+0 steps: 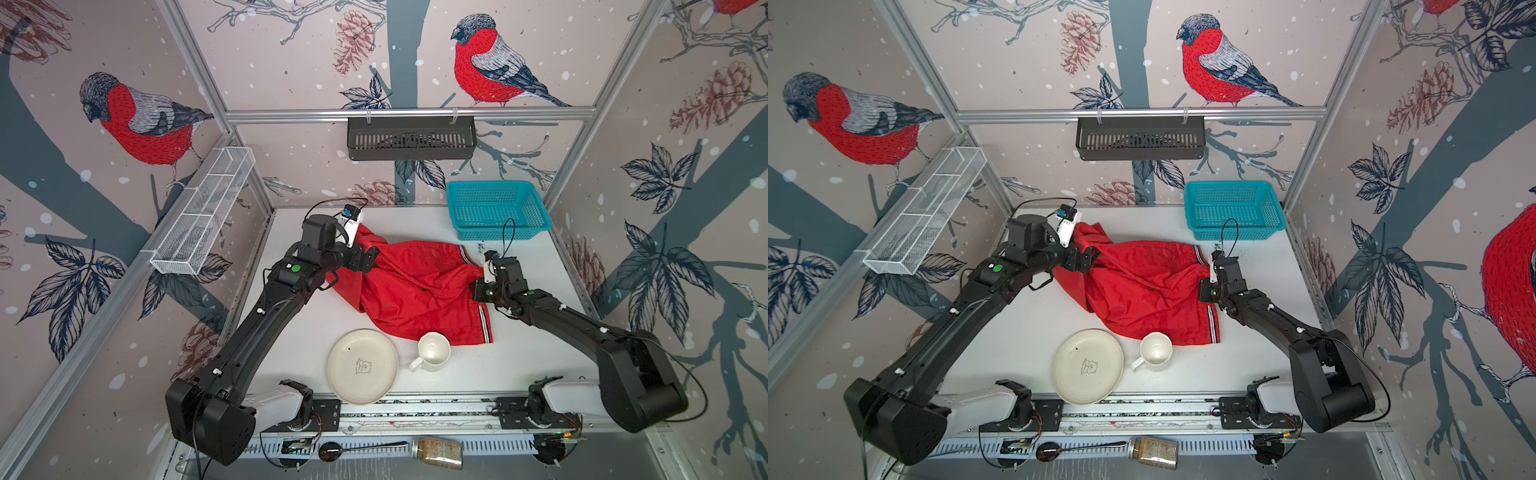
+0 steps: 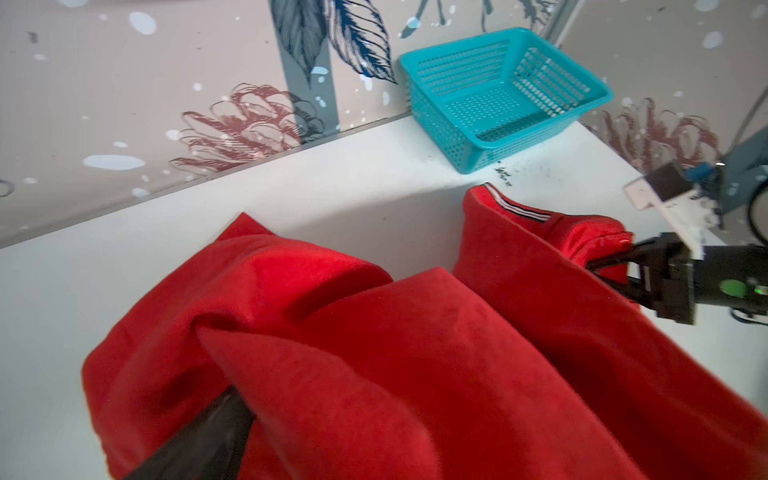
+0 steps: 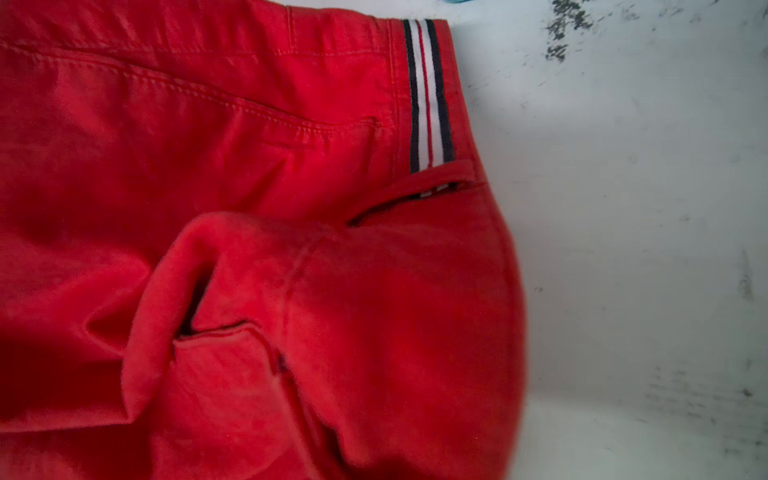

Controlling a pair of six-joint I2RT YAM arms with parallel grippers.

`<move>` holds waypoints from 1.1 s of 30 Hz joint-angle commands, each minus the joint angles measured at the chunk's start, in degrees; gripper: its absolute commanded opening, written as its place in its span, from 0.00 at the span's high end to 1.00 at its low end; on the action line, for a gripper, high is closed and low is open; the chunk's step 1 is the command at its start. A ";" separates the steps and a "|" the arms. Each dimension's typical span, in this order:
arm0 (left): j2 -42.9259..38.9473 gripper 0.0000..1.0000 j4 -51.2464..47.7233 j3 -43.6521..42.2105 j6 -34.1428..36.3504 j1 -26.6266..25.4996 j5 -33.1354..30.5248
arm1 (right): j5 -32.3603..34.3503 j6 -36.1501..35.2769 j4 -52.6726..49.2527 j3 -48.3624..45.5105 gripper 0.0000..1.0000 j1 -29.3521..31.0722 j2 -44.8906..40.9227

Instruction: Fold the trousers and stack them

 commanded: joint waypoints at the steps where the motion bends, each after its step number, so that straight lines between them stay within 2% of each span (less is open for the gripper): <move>1: 4.10 0.03 2.26 -0.63 -1.51 2.93 13.22 | 0.13 1.46 4.75 0.48 0.96 0.88 1.35; 2: 6.05 0.04 1.36 -0.40 -2.00 3.67 17.12 | 0.41 1.57 5.02 0.49 0.96 1.03 1.80; 4: 8.45 0.03 0.87 -0.82 -2.83 3.89 20.35 | 0.77 1.72 5.70 0.09 0.96 1.03 2.70; 8: 9.01 0.03 1.38 -5.00 -3.37 2.50 19.66 | 1.09 2.26 6.98 -0.56 0.96 0.99 3.80; 11: 5.79 0.03 0.11 -8.36 -3.64 2.22 19.06 | 2.34 2.48 7.62 -0.90 0.96 0.70 4.80; 15: -0.11 0.03 -4.21 -12.08 -3.16 2.66 12.64 | 3.54 1.95 8.38 -0.44 0.96 0.34 7.21; 17: -3.15 0.03 -4.10 -12.72 -3.89 3.61 12.63 | 4.05 1.64 8.63 -0.17 0.96 0.27 8.48; 20: -6.94 0.03 -4.21 -11.75 -4.55 4.02 11.14 | 3.97 1.46 9.30 0.05 0.96 0.05 10.15; 23: -7.31 0.03 -9.79 -8.23 -5.43 4.16 7.21 | 4.22 1.28 9.51 0.31 0.96 -0.15 11.00; 26: -8.36 0.06 -15.20 -6.98 -9.01 4.20 2.64 | 4.57 0.99 9.10 0.19 0.96 -1.07 10.34; 29: -11.86 0.11 -17.46 -10.02 -13.23 3.83 -4.29 | 4.24 0.35 8.16 0.05 0.96 -2.17 8.16; 33: -15.93 0.13 -16.08 -14.16 -19.72 0.10 -9.18 | 3.67 -0.64 7.15 0.31 0.96 -2.74 7.11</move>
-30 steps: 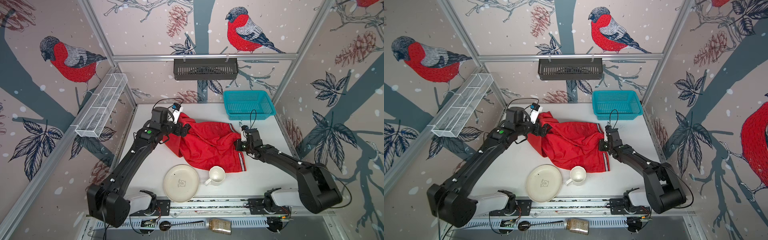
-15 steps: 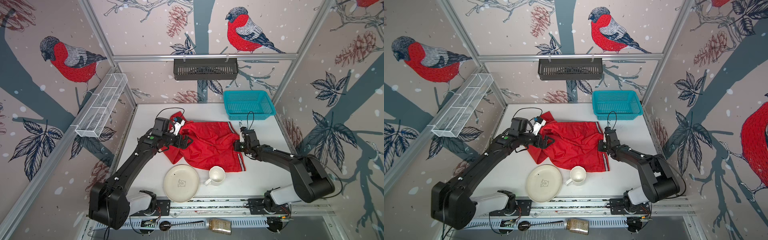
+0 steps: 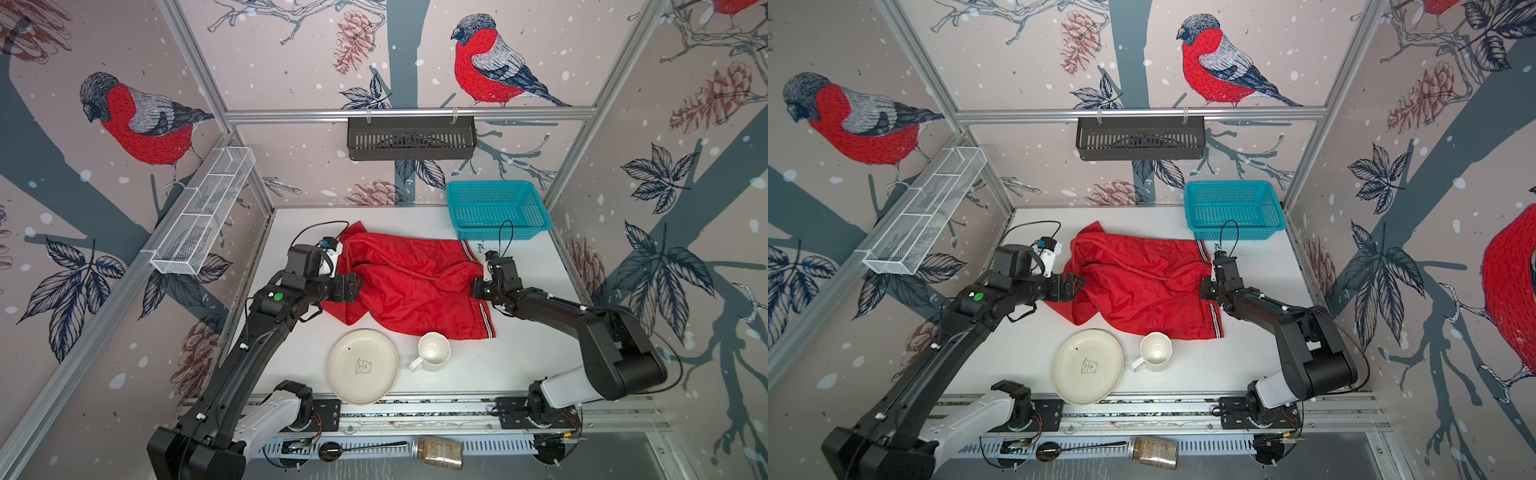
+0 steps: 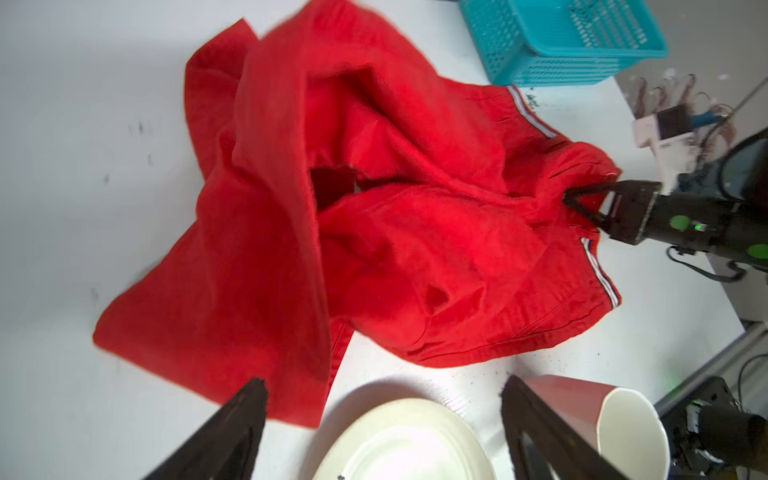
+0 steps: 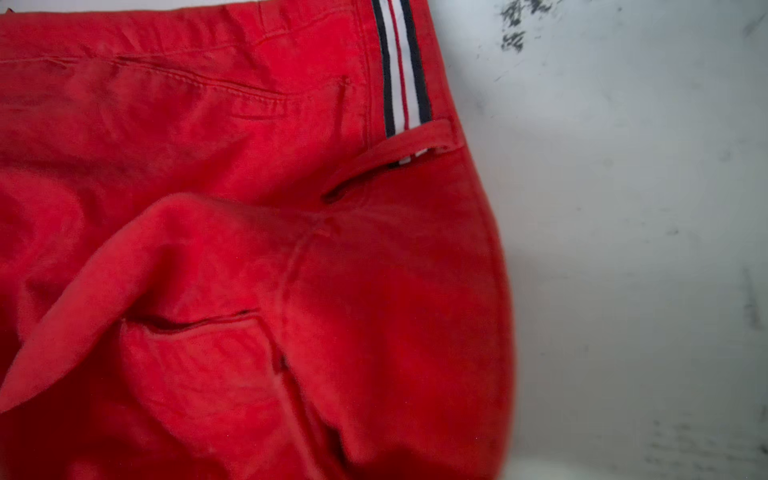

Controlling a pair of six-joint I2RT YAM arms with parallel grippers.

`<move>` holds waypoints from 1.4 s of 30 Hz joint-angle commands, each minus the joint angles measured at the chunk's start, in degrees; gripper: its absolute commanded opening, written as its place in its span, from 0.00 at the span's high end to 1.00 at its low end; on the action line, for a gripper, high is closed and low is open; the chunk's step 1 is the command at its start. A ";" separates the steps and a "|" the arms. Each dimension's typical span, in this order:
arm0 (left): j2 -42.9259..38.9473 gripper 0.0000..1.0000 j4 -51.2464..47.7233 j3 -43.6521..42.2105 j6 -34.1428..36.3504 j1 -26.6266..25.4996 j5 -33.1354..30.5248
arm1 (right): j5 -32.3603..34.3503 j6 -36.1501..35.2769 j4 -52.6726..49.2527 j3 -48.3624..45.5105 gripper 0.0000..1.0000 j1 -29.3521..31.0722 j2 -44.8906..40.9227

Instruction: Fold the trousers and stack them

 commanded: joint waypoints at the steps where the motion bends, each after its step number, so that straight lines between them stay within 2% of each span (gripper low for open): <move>1: -1.64 0.13 -0.59 -2.30 -7.90 -2.84 -8.33 | 0.02 -1.02 0.20 0.42 0.96 -0.51 -0.62; 4: -0.05 0.14 1.30 -4.79 -11.93 -2.94 -12.41 | -0.10 -1.66 -0.36 0.60 0.96 -0.70 -1.01; 7: 1.78 0.20 6.89 -10.50 -15.47 -3.09 -11.89 | 0.08 -2.12 -1.39 0.19 0.96 -1.28 -2.46; 11: 3.10 0.30 6.53 -14.02 -18.07 -3.47 -16.33 | 0.09 -3.06 -3.23 -0.70 0.96 -2.41 -4.90; 14: 2.95 0.47 9.75 -15.92 -18.03 -3.47 -15.56 | -0.14 -3.47 -4.25 -0.63 0.96 -2.65 -5.93; 17: 4.94 0.50 15.49 -19.11 -17.14 -3.39 -15.82 | -0.10 -3.89 -5.13 -0.48 0.96 -2.84 -6.99; 20: 7.94 0.53 16.10 -16.66 -16.18 -3.47 -18.18 | -0.40 -4.20 -6.21 -0.41 0.96 -3.00 -8.11; 22: 9.91 0.51 16.10 -14.80 -15.45 -3.46 -20.56 | -1.13 -3.92 -6.15 -0.71 0.96 -3.00 -8.84; 24: 12.10 0.51 16.11 -13.20 -14.69 -3.47 -19.26 | -1.59 -3.58 -5.82 -0.98 0.96 -3.00 -9.12; 26: 14.44 0.62 15.12 -12.09 -14.02 -3.40 -19.60 | -1.42 -3.66 -5.93 -1.23 0.96 -3.00 -9.22; 30: 16.30 0.96 13.05 -9.96 -12.41 -3.03 -23.34 | -1.11 -3.80 -6.45 -1.43 0.96 -3.25 -10.76; 31: 16.22 1.00 12.56 -9.31 -11.99 -2.56 -23.74 | -0.98 -3.83 -6.75 -1.34 0.96 -3.34 -11.27; 37: 12.25 1.00 5.75 -1.43 -7.64 2.13 -28.79 | -0.01 -4.15 -9.51 -0.19 0.96 -5.31 -16.14; 42: 8.37 1.00 -2.76 10.31 -1.01 3.20 -38.29 | 3.85 -6.20 -16.21 4.32 0.96 -8.08 -23.37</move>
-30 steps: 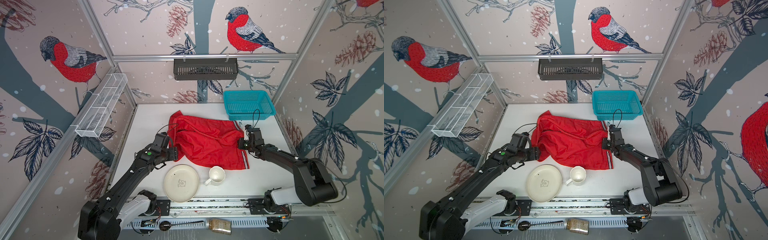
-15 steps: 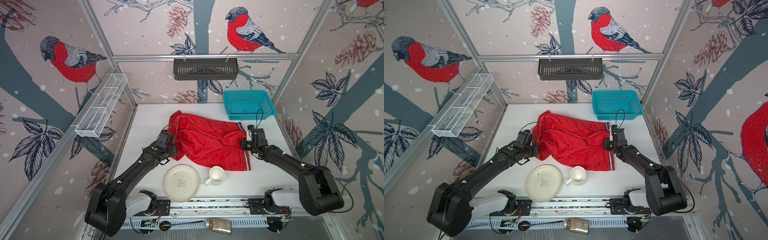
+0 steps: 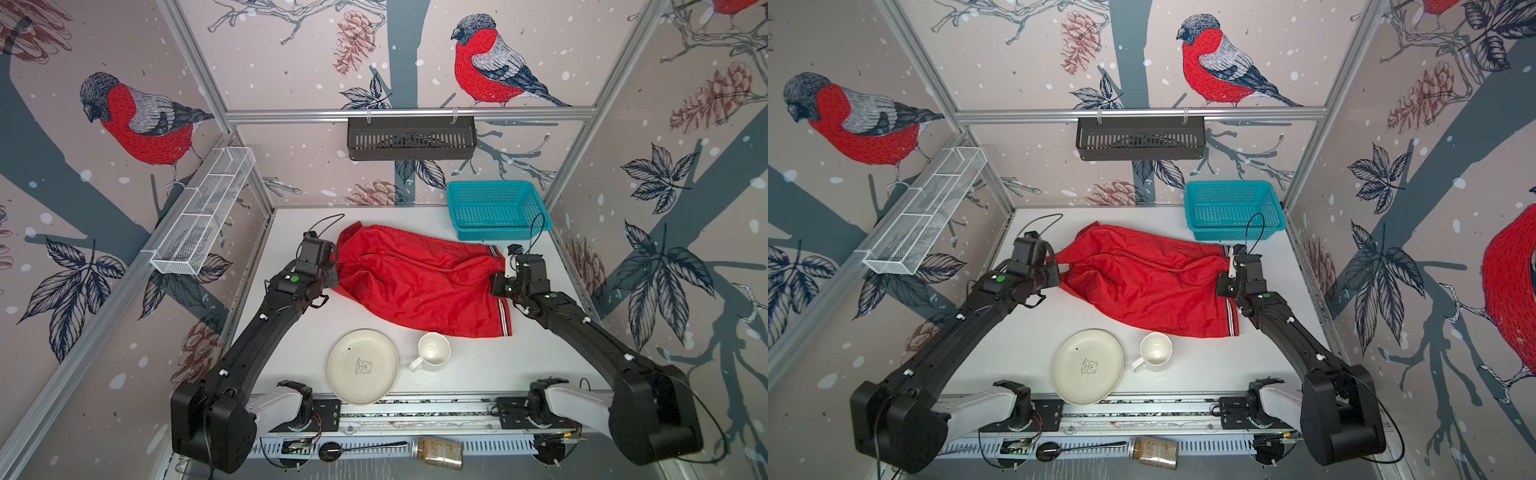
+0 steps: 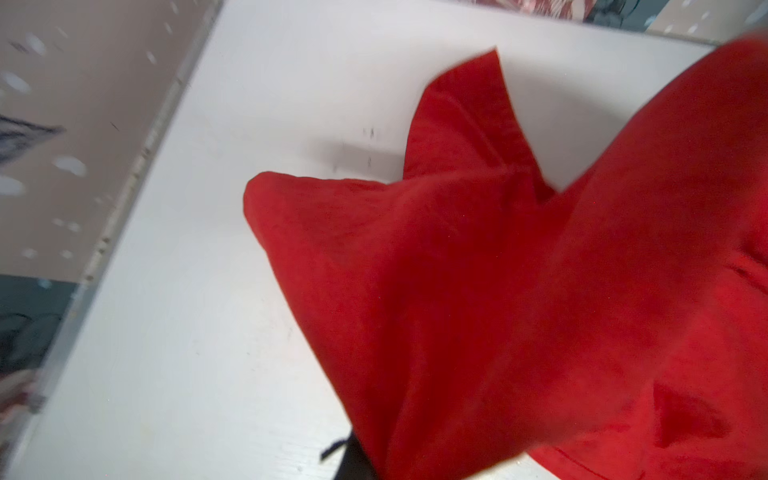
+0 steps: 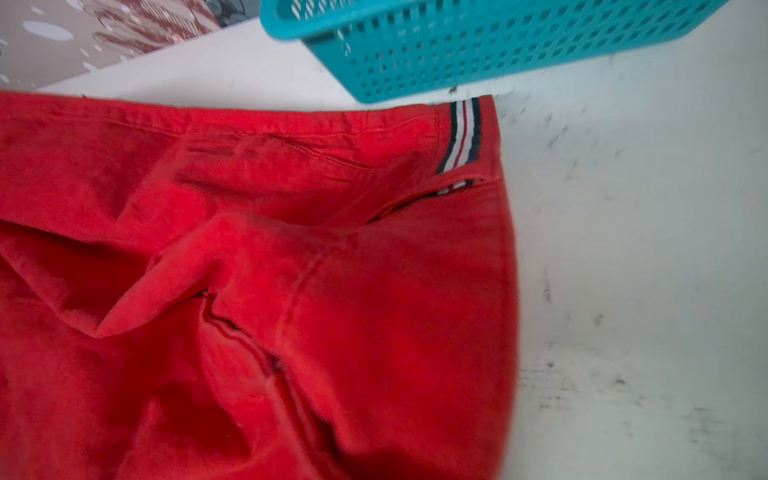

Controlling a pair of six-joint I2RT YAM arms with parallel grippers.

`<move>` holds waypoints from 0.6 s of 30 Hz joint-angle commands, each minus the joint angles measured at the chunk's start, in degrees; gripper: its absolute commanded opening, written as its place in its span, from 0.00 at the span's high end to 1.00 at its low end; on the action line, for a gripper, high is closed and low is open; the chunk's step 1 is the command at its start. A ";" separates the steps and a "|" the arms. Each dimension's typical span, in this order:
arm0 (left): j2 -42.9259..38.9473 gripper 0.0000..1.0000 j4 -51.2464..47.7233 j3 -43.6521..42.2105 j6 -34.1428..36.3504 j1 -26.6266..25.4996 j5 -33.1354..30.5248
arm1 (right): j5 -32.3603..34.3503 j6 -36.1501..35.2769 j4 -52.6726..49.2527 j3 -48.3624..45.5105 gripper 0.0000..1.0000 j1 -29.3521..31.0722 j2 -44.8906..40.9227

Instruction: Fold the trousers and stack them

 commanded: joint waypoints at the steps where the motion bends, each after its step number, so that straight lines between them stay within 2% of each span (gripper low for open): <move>1: -2.18 1.00 -7.55 7.25 6.61 1.16 -9.93 | 4.54 -2.18 -2.79 3.45 0.96 -1.96 -4.70; 6: -0.96 1.00 -16.14 21.65 12.75 3.96 -14.12 | 10.48 -4.23 -9.70 8.57 0.97 -3.76 -11.97; 8: 1.29 1.00 -18.46 26.05 15.87 6.47 -13.30 | 11.88 -4.51 -11.35 9.59 0.97 -4.62 -15.05; 11: 5.40 1.00 -17.02 27.96 18.42 8.19 -9.08 | 12.96 -4.80 -12.68 10.30 0.97 -5.81 -16.70; 16: 17.34 1.00 -11.62 28.71 17.86 8.19 0.53 | 17.64 -4.35 -9.67 7.23 0.96 -7.66 -13.29; 18: 21.95 1.00 -9.69 28.25 17.64 8.19 6.70 | 17.61 -3.27 -8.88 4.73 0.96 -9.36 -10.93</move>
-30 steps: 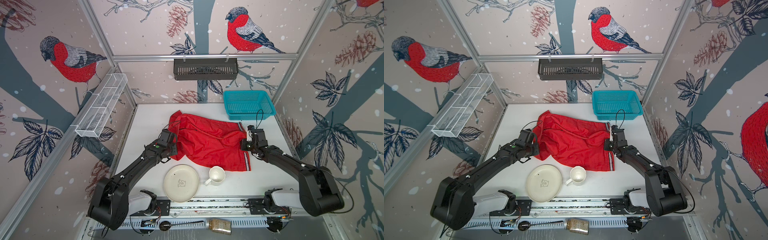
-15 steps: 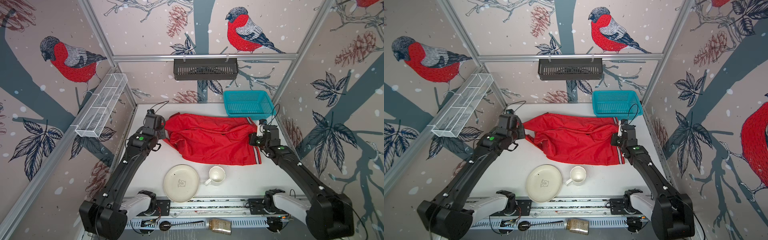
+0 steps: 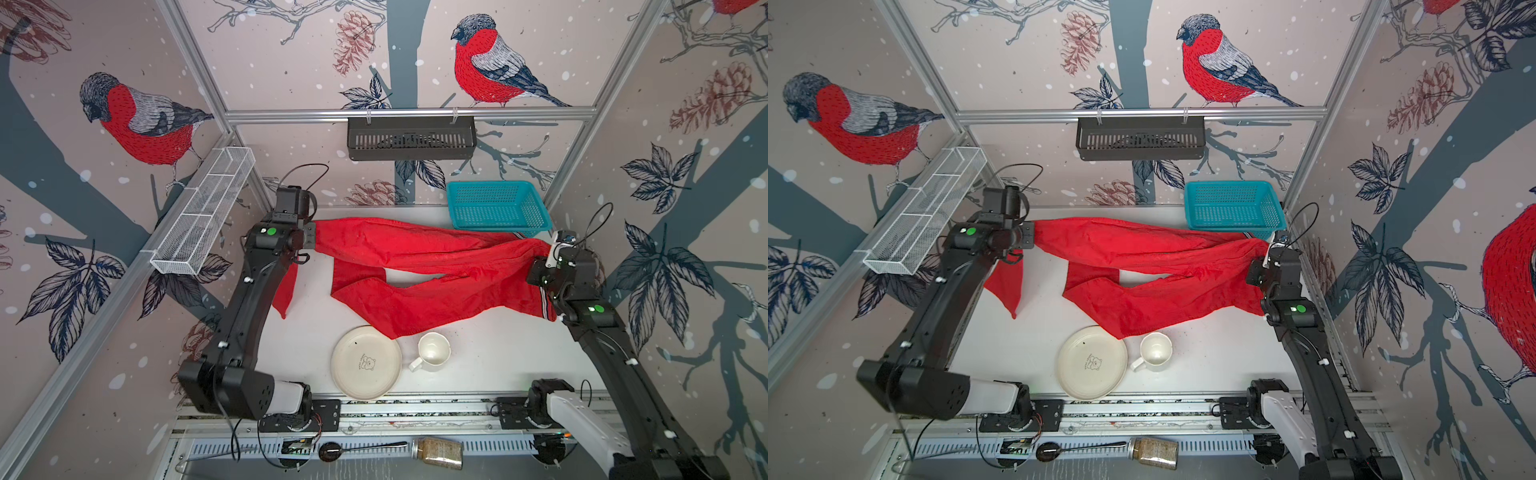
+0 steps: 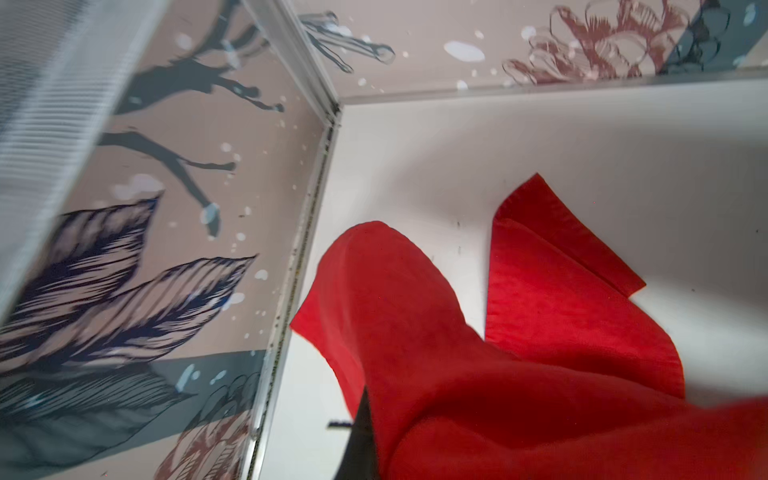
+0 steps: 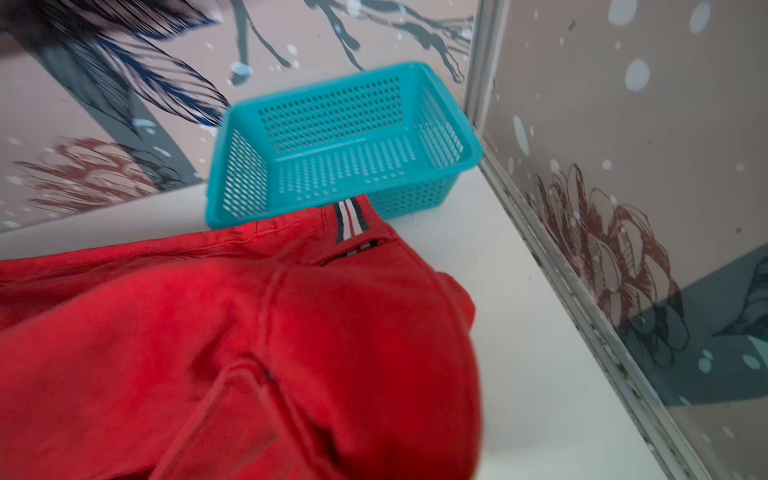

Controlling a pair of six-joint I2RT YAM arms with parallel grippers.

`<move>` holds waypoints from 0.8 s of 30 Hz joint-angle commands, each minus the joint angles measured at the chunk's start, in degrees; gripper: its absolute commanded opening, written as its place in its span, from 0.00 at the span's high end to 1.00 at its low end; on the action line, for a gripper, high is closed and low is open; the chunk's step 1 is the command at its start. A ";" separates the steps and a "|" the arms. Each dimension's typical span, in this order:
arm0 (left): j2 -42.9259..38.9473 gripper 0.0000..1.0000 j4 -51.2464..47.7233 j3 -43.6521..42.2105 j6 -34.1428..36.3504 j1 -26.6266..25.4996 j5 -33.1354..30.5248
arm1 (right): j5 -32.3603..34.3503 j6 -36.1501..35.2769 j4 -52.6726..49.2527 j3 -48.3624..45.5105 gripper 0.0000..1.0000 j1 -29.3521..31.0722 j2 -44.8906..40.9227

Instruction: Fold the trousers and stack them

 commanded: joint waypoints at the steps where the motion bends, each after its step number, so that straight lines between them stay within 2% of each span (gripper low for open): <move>1: 6.15 1.00 4.21 -0.15 1.21 0.11 11.41 | 3.99 2.33 2.47 -2.80 0.94 -2.22 2.61; 5: 17.14 0.99 5.72 2.69 1.21 -0.84 17.80 | 3.66 4.93 7.30 -8.88 0.91 -4.08 2.85; 9: 29.93 0.97 0.75 11.83 2.80 -3.75 16.88 | 2.48 5.43 11.28 -13.28 0.89 -6.44 4.37; 12: 35.23 0.95 0.80 15.60 2.31 -5.20 17.92 | 2.37 5.36 12.30 -14.11 0.85 -8.24 5.99; 14: 37.95 0.88 1.28 17.65 2.37 -6.00 18.10 | 1.40 5.36 13.40 -14.12 0.75 -9.32 7.69; 16: 40.99 0.83 -0.07 20.49 2.67 -6.27 18.80 | -0.13 5.24 13.25 -13.46 0.56 -9.88 9.94; 18: 43.17 0.78 -1.40 22.49 3.05 -6.22 19.18 | -1.35 4.76 12.32 -12.66 0.42 -10.04 11.40; 20: 43.27 0.67 -1.84 22.92 3.41 -6.20 18.03 | -2.98 4.53 10.59 -11.58 0.33 -10.50 10.22; 23: 40.41 0.43 -2.15 22.40 3.77 -5.56 16.16 | -6.11 3.75 7.15 -7.76 0.25 -10.83 4.69; 24: 39.28 0.39 -2.66 22.39 3.86 -5.30 16.04 | -7.59 3.17 6.61 -6.32 0.22 -10.88 3.26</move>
